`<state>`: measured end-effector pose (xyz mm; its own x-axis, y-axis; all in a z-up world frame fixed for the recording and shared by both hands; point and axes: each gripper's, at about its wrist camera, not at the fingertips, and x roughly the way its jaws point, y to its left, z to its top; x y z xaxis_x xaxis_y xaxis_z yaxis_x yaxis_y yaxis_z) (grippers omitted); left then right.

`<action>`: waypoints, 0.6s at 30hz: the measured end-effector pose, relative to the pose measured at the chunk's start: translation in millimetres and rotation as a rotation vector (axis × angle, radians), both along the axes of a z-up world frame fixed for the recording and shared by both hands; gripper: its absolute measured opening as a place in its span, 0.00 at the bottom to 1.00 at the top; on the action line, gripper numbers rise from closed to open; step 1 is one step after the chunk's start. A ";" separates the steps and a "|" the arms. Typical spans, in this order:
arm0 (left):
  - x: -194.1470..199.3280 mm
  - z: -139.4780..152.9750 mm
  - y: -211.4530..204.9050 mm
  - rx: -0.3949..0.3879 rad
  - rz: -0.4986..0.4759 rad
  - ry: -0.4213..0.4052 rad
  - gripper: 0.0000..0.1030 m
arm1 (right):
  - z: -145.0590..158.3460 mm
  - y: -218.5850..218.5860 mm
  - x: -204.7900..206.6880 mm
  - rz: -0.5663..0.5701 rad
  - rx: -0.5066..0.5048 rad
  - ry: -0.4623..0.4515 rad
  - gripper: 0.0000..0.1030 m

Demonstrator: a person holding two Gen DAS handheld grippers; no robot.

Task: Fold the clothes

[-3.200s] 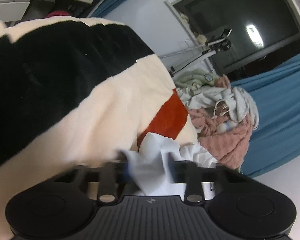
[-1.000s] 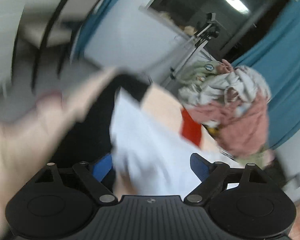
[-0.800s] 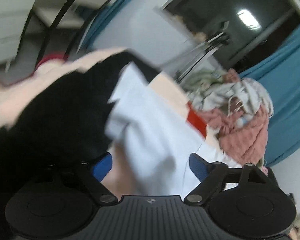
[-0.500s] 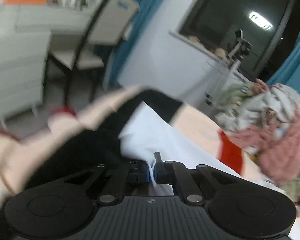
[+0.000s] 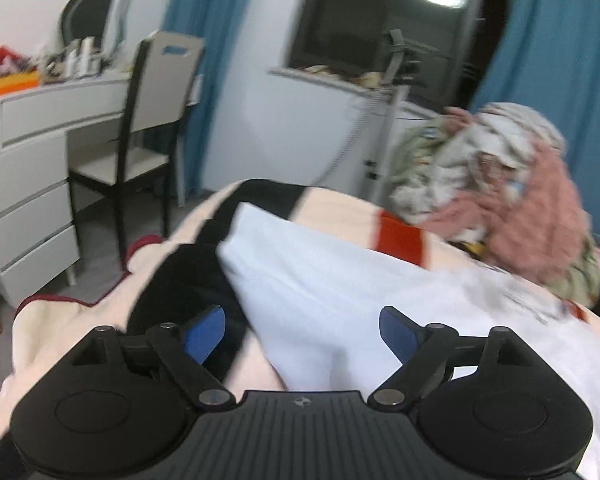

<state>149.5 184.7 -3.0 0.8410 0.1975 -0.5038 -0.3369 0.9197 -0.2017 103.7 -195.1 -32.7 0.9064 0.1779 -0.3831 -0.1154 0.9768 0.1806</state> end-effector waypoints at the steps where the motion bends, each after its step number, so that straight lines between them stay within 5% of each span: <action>1: -16.4 4.9 -15.2 0.005 -0.033 -0.004 0.87 | 3.4 -2.3 -3.4 0.002 0.000 -0.014 0.90; 9: -118.6 16.3 -124.1 0.029 -0.241 -0.050 0.96 | 31.4 -24.4 -30.1 0.006 -0.004 -0.080 0.90; 18: -168.0 -11.1 -186.4 0.084 -0.390 -0.020 0.96 | 54.3 -36.7 -65.7 -0.006 -0.015 -0.111 0.90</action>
